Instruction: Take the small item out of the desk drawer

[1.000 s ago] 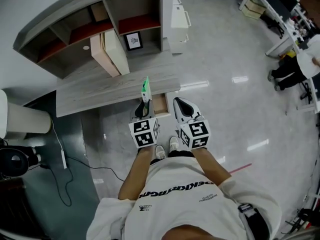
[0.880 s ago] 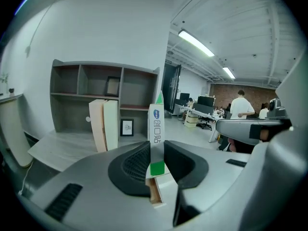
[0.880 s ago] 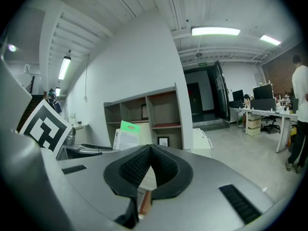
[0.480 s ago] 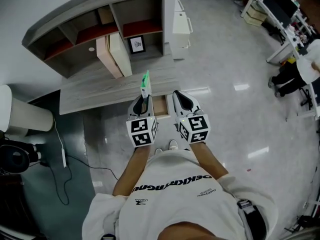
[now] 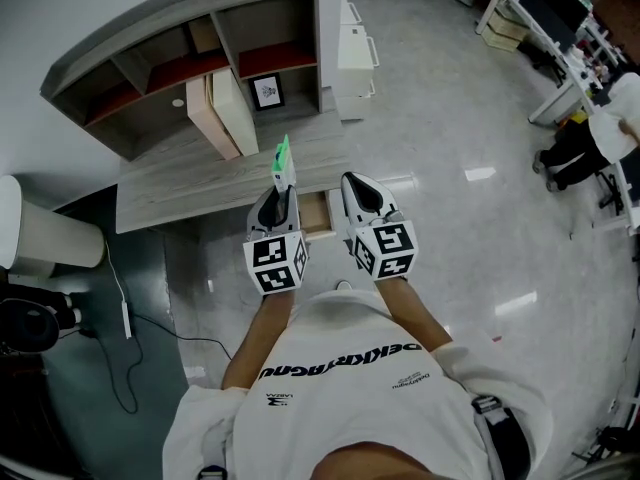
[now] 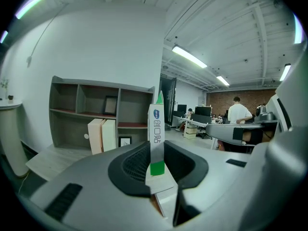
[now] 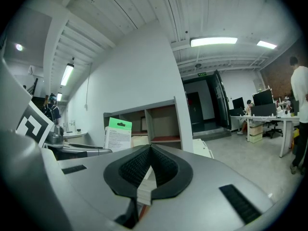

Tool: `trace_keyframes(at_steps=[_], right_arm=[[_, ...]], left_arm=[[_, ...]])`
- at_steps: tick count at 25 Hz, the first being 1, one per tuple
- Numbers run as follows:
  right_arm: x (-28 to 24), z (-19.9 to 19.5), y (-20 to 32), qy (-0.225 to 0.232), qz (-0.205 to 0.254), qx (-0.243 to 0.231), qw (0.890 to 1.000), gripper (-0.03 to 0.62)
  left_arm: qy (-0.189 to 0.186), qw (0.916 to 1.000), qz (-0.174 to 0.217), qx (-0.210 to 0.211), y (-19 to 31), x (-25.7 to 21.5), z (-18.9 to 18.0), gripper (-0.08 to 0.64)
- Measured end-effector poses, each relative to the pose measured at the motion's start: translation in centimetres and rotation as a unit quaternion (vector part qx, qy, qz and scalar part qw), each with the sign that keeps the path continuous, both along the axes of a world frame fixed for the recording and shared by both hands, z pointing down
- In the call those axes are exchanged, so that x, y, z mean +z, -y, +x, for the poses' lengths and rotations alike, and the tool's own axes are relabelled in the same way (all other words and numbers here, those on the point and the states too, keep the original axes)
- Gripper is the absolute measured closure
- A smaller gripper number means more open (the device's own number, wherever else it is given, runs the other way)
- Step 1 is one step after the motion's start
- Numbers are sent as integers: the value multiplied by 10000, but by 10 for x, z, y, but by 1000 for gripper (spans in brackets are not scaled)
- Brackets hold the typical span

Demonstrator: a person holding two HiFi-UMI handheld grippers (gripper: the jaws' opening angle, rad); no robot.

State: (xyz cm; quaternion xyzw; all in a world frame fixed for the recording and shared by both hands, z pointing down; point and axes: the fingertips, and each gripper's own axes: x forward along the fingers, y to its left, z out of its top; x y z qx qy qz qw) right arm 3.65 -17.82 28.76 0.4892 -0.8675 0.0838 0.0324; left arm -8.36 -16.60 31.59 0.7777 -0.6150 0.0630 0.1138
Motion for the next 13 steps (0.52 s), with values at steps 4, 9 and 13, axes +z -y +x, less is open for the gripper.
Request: trace_keyframes(at_steps=[4,9,13], right_arm=[[-1,4,4,-5,32,22,10000,560],[1,6,7,-36,37,18,10000,560],[5,6,8,-52,19,17,10000,560]], left_arm=[[-41,10000,51,5,2,-2,2,465],[-72,9999,86,-31,4,-2,0,465],[-87,9999,98,-49,5,-1,-2,465]])
